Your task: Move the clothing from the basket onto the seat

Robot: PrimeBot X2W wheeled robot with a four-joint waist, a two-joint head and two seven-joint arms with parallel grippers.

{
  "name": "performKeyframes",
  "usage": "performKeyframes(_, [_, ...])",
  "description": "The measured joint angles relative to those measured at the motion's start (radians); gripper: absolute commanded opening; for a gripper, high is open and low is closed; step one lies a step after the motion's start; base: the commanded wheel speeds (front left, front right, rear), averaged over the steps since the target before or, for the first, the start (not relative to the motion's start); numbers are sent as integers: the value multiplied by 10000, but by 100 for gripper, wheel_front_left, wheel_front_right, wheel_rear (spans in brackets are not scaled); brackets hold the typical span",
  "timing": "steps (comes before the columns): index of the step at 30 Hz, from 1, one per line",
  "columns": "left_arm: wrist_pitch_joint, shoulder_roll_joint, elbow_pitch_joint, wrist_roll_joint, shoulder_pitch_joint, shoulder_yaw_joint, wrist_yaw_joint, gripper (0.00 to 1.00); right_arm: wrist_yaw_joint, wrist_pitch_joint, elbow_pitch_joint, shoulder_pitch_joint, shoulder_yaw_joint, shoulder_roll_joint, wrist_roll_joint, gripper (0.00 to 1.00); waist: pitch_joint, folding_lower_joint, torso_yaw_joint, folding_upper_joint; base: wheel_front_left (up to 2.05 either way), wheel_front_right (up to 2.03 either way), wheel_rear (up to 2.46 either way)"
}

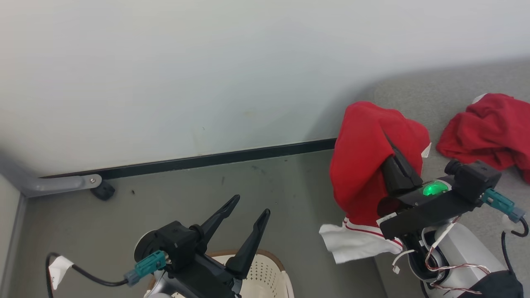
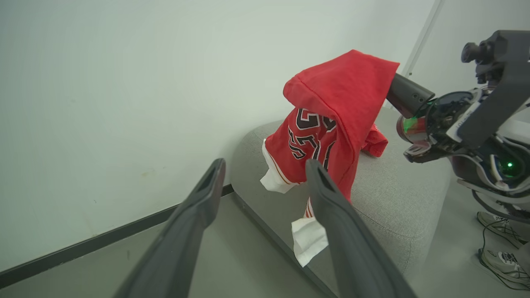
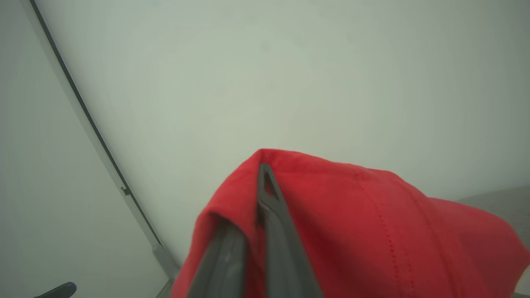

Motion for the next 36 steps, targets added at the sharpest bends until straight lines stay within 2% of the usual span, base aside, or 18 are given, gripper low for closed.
performKeyframes(17, [-105, 196, -399, 508, -22, -221, -84, 100, -75, -35, -1923, 1077, -1106, -199, -169, 0, 138, 0, -1379, 0, 0, 0, 0])
performKeyframes(22, [-102, 288, -510, 619, -39, -253, -84, 100, -75, -46, -2324, 1349, -1517, -376, -205, 0, 223, 0, -1905, -1, 0, 0, 0])
performKeyframes(36, [52, 422, -640, 790, -128, -437, -84, 100, -71, -73, -3106, 1713, -2004, -314, -211, 0, 582, 0, -2993, 0, 0, 0, 0])
